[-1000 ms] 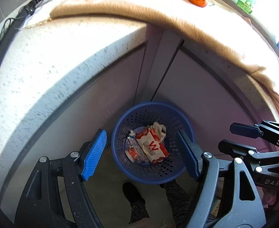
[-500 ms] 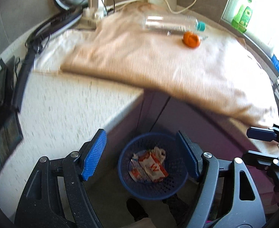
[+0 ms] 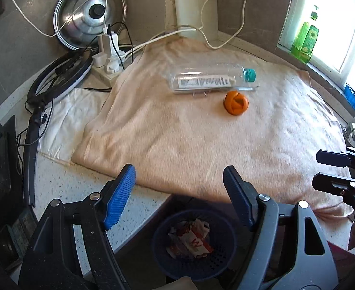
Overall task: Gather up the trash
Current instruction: 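Move both tools back up over the towel toward the bottle and orange peel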
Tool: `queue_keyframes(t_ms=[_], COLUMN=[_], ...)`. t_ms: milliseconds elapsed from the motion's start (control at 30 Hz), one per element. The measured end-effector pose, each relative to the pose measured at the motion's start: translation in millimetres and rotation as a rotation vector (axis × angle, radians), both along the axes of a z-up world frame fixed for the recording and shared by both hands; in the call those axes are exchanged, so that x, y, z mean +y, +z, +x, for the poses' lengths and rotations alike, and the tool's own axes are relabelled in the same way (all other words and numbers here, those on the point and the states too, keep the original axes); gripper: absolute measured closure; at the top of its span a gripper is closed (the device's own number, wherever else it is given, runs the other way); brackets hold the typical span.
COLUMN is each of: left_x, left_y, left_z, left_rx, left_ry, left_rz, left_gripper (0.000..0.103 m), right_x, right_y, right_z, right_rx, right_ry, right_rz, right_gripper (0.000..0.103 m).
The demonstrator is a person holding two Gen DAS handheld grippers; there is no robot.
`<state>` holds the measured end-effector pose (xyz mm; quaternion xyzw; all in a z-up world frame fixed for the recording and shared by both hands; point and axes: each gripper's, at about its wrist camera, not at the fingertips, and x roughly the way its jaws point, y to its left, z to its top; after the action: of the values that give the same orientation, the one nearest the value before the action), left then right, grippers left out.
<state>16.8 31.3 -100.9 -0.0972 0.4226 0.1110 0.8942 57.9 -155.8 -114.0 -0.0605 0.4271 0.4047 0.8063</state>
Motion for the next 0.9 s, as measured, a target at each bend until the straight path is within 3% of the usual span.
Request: queue_keyframes(t_ms=[467,733,900], left_x=[-16.4,-37.3,-47.3], left_y=[4.0,-0.6,-6.1], left_z=[49.6,78.8,98.8], left_rx=[-0.028,-0.045,-0.053], left_ry=[0.007,0.029,0.041], left_rz=[-0.050,-0.106,-0.155], left_gripper=[0.026,0.026,0.029], right_x=[7.8,40.4,61.5], right_y=[42.6,63.8,61.6], right_z=[78.7,137.2,171.3], right_rx=[-0.092,-0.133,-0.090], right_ry=[0.067,0.204,0.286], right_rz=[-0.005,-0.079,-0.102], right_gripper=[0.043,0.038,0.038])
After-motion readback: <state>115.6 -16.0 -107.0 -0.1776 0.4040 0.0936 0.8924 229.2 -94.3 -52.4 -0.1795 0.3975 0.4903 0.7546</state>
